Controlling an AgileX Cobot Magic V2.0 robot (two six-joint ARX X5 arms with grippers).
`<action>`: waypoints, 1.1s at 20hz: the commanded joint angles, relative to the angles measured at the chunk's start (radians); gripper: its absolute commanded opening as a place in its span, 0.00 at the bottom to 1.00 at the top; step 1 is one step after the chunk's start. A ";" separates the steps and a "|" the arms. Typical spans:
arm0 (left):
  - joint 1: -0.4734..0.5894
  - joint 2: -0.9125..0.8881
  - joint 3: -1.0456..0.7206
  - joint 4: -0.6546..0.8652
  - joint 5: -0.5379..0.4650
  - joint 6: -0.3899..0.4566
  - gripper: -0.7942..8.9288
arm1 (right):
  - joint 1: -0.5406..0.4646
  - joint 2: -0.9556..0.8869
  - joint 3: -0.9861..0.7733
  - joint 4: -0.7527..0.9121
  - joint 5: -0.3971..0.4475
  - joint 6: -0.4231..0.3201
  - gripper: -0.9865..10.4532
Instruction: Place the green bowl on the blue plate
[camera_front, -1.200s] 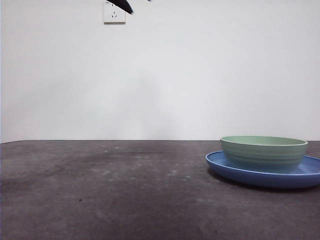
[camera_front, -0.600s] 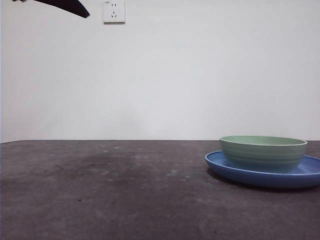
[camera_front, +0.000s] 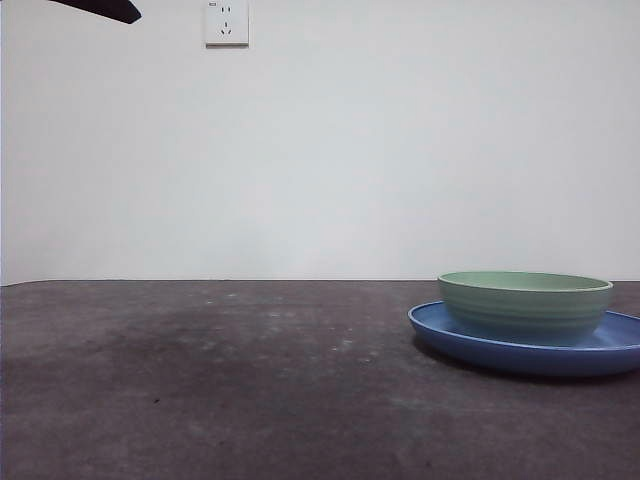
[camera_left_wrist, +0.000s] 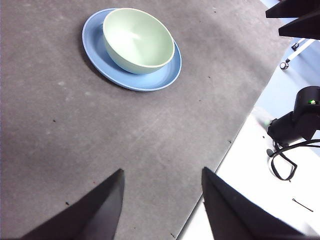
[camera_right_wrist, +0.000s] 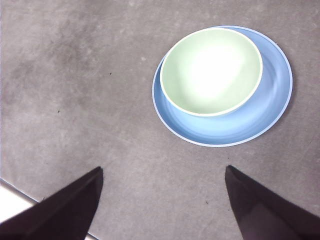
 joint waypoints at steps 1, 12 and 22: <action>-0.004 0.008 0.008 0.007 0.010 0.021 0.34 | 0.003 0.005 0.021 0.010 0.021 0.040 0.43; -0.004 0.008 0.008 0.006 0.010 0.022 0.34 | -0.129 0.213 0.020 0.195 0.234 0.150 0.43; -0.004 0.008 0.008 0.006 0.010 0.022 0.34 | -0.265 0.674 0.020 0.420 0.027 0.102 0.36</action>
